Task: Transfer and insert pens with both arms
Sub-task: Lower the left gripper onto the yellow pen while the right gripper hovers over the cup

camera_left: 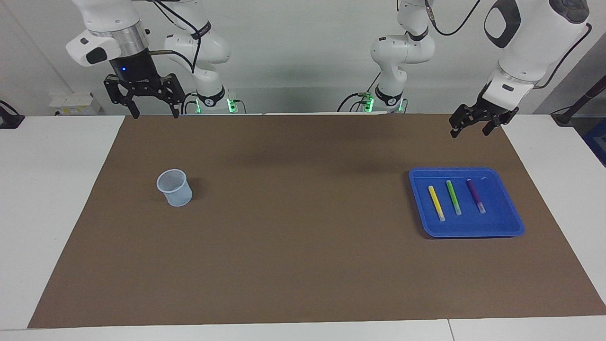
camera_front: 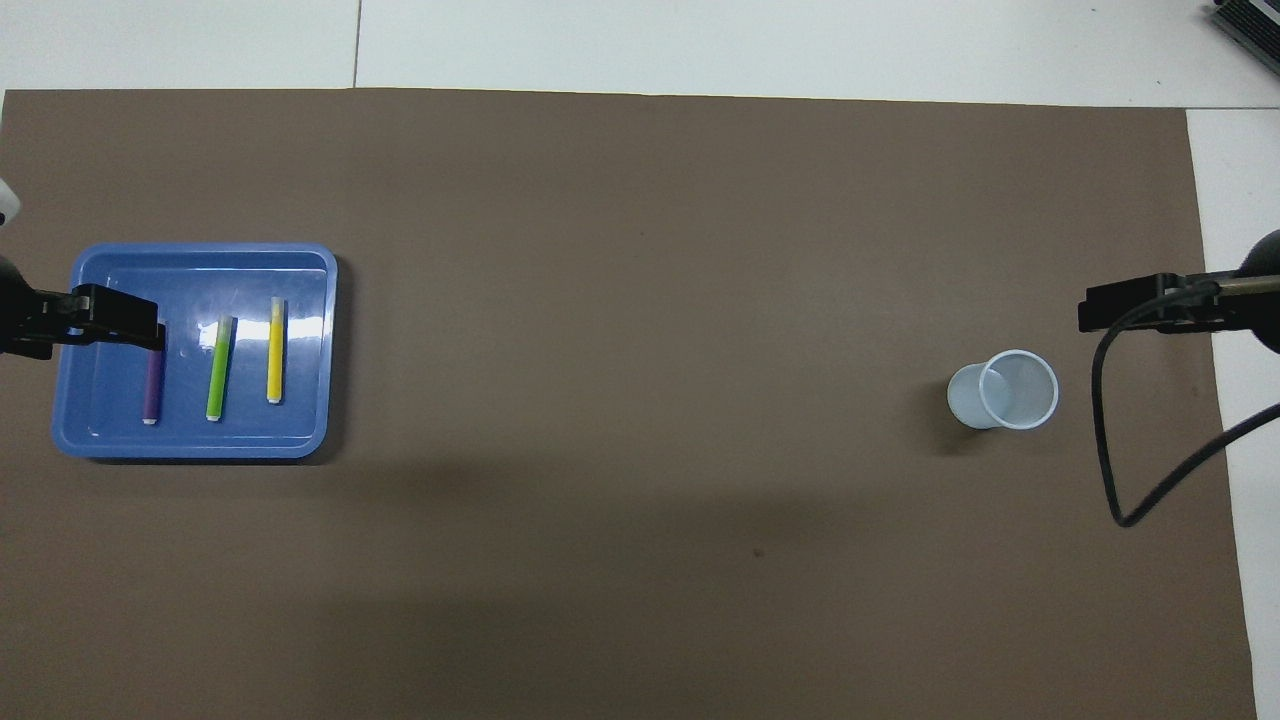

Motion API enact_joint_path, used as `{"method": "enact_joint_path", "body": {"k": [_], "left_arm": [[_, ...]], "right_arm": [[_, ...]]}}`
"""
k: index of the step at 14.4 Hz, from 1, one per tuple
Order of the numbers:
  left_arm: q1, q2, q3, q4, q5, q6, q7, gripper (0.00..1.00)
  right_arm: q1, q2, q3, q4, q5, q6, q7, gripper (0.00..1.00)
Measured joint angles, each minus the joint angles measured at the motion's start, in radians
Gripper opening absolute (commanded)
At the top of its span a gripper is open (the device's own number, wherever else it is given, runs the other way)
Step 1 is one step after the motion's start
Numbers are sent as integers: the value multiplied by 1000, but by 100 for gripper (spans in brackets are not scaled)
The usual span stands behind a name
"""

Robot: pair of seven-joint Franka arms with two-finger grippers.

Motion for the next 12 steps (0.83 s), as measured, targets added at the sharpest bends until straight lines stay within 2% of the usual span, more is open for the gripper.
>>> {"method": "enact_joint_path", "body": {"k": [5,9,12], "left_arm": [[-1,14,-2,-68,-5,94,0,100],[0,59,-1,-107,-6,177,0,100],[1,111,2,-123,-6,250,0,100]], "right_arm": [[7,0,4,0,14,1,-26,100],[9,0,4,-3,17,0,-26,100],[7,0,0,-7,110,-2,-20,100]]}}
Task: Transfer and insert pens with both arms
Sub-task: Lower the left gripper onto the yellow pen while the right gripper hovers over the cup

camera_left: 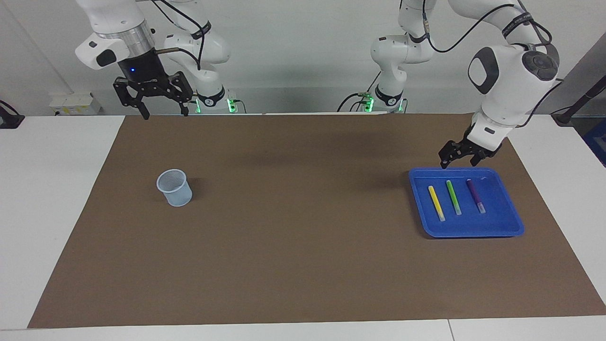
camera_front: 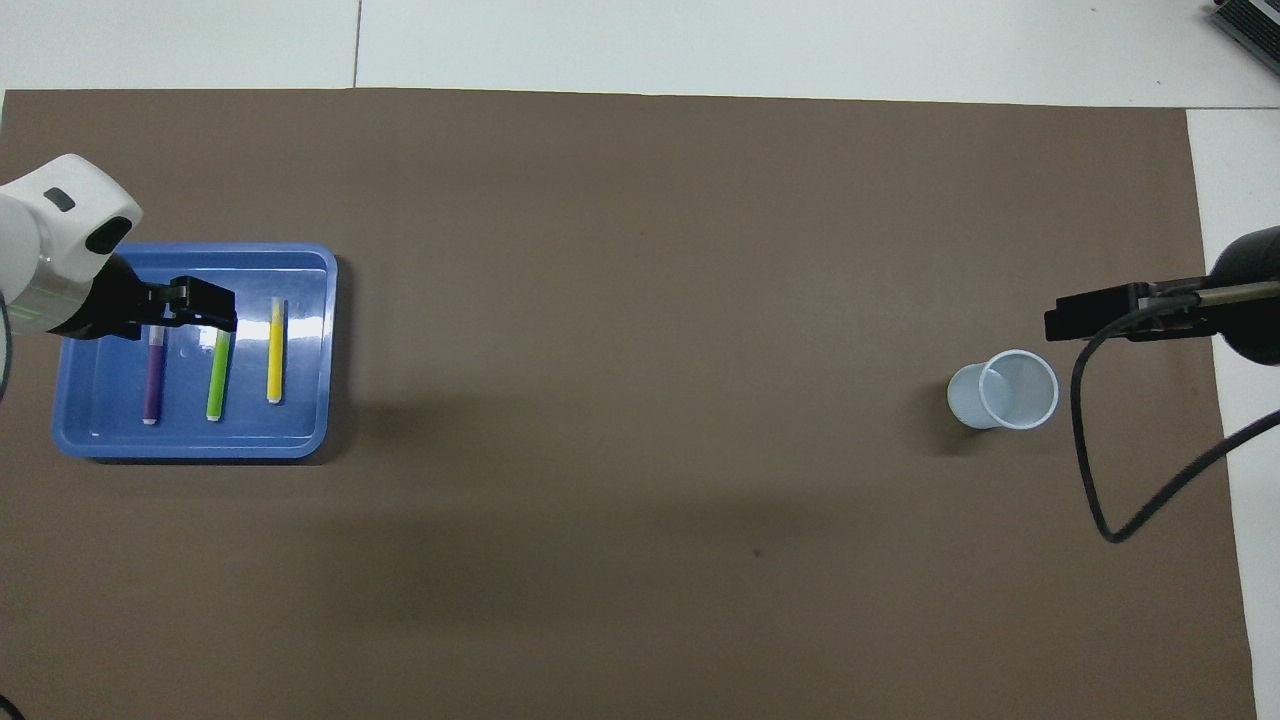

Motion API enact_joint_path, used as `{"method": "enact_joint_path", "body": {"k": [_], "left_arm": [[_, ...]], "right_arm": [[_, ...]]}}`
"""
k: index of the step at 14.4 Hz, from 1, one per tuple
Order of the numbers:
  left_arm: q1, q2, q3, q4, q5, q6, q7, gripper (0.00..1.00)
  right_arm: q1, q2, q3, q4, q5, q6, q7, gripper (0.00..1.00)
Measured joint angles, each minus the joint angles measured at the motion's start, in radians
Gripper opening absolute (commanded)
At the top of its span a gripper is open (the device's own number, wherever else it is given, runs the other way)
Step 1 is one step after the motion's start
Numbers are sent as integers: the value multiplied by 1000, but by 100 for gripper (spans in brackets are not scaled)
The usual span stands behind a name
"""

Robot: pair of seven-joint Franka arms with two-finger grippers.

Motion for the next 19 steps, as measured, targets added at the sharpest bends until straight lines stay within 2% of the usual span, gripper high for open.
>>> {"method": "enact_joint_path", "body": {"k": [8,13,19], "left_arm": [[32,129,2,-62,0,207,22,99],[38,224,2,-75,0,309,27,95],[38,234,0,-189,0,438,46,94]], "right_arm": [[7,-3,3,-19,139,37,118,100],[33,-3,7,-101,173,134,227,100],[64,-4,8,-159,209,173,330,100]]}}
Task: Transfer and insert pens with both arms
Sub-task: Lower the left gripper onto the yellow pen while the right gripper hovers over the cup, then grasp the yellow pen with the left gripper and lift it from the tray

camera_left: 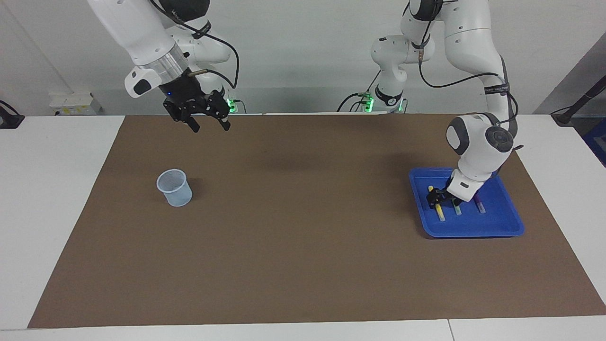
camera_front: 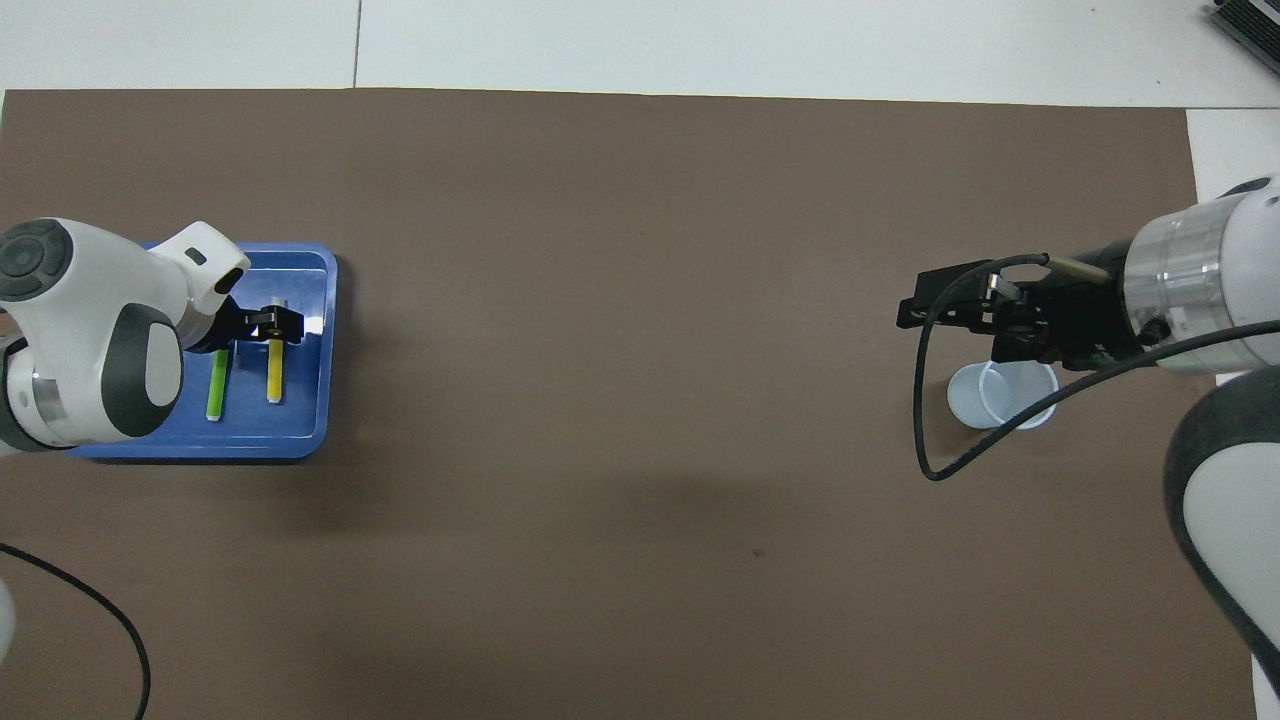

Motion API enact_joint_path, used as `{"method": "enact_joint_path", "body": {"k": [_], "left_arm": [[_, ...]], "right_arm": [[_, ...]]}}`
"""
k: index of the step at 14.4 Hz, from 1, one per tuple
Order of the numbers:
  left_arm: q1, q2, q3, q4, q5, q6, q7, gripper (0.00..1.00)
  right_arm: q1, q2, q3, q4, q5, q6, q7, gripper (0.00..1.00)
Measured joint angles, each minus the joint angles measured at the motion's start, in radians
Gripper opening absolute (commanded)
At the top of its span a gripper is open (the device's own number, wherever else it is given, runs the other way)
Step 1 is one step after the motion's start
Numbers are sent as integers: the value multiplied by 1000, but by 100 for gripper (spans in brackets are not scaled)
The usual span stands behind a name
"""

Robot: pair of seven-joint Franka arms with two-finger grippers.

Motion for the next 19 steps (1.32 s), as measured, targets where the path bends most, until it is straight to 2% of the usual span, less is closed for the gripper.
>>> {"method": "enact_joint_path", "body": {"k": [2,3,7,9,10,13,15,19], "left_arm": [[-3,0,-5,-5,0,1,0,91],[-4,0,-7,-5,0,1,0,86],[-16,-1,-9,-4,0,1,0,46],[-17,-7,-11,-3,-1,1,1,21],[-16,-6,-10,-3,-1,1,1,12],[-16,-8,-11,-3,-1,1,1,8],[-16,-8,-11,-3,-1,1,0,0],[-16,-8,-11,-3,-1,1,0,0]], "right_arm": [[3,0,0,-6,6,1,27,100],[7,0,0,-8,6,2,35,100],[36,-3,0,-17,56,42,111,100],[49,-3,0,-22,67,60,154,100],[54,-3,0,-24,68,62,163,100],[61,-5,0,-28,71,64,176,100],[61,-6,0,-29,73,65,199,100],[61,-8,0,-31,95,67,215,100]]}}
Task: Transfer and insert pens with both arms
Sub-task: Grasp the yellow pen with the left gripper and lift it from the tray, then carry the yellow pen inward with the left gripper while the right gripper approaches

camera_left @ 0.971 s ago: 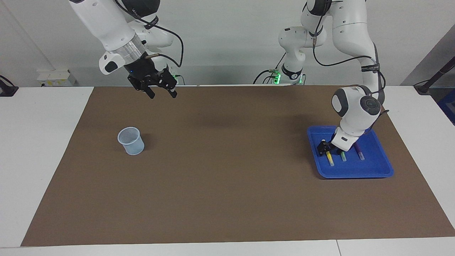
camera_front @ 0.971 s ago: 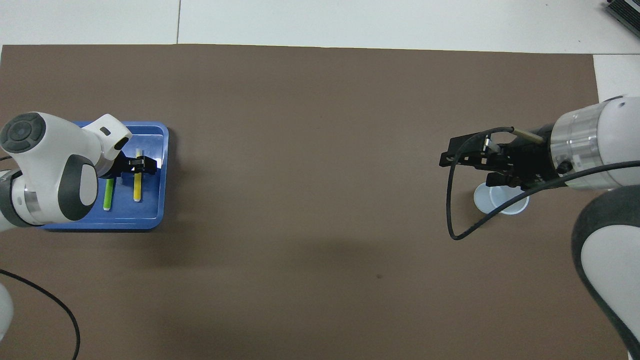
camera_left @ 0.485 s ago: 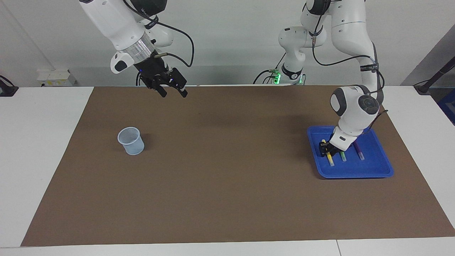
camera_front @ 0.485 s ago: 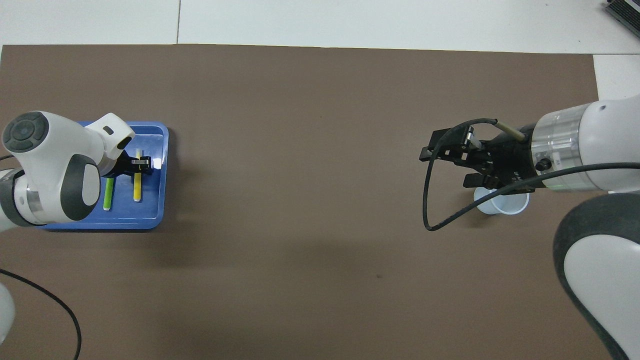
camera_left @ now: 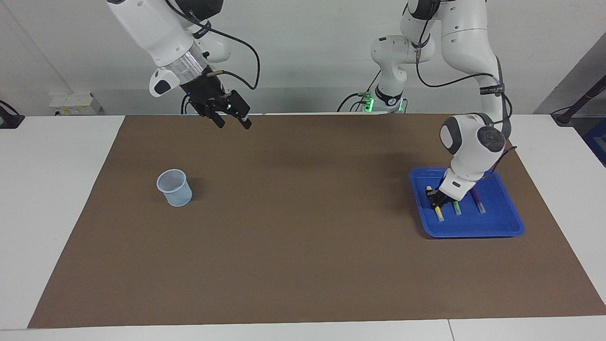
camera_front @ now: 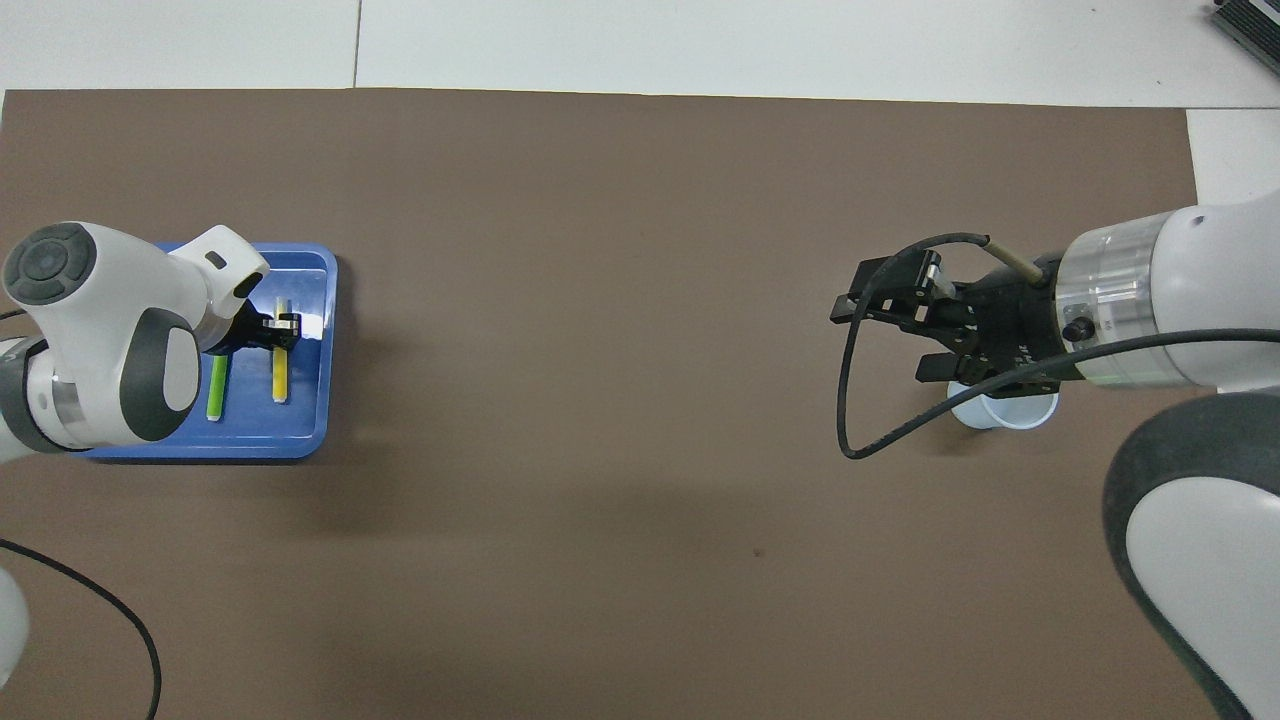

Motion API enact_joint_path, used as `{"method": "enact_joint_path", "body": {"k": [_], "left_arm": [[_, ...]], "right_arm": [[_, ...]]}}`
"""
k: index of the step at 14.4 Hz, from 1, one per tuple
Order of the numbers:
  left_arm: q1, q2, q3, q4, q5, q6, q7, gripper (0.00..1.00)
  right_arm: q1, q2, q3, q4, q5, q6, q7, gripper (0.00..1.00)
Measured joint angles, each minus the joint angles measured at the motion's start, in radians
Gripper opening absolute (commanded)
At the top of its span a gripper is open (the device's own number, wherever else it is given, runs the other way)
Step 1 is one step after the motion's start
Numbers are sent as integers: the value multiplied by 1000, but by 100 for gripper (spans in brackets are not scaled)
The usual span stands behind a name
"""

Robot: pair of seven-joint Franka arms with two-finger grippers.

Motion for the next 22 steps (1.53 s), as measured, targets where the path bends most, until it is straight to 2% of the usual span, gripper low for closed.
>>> {"method": "enact_joint_path", "body": {"k": [3,7,11,18,22], "left_arm": [[0,-1,1,1,-13,0,-7,0],[0,-15,2,32,-129,-8,-48,0],[-1,-70,-1,75,-206,-65,-193,0],[-84,-173,-14,117,-271,-128,-688,0],[-97,-238,-50,166,-283,-199,-990,0]], "right_arm": [[0,-1,0,0,4,5,15,100],[0,-1,0,-2,39,28,30,100],[0,-1,0,-9,44,36,35,100],[34,-1,0,-15,131,139,145,100],[78,0,0,-51,199,276,187,100]]}}
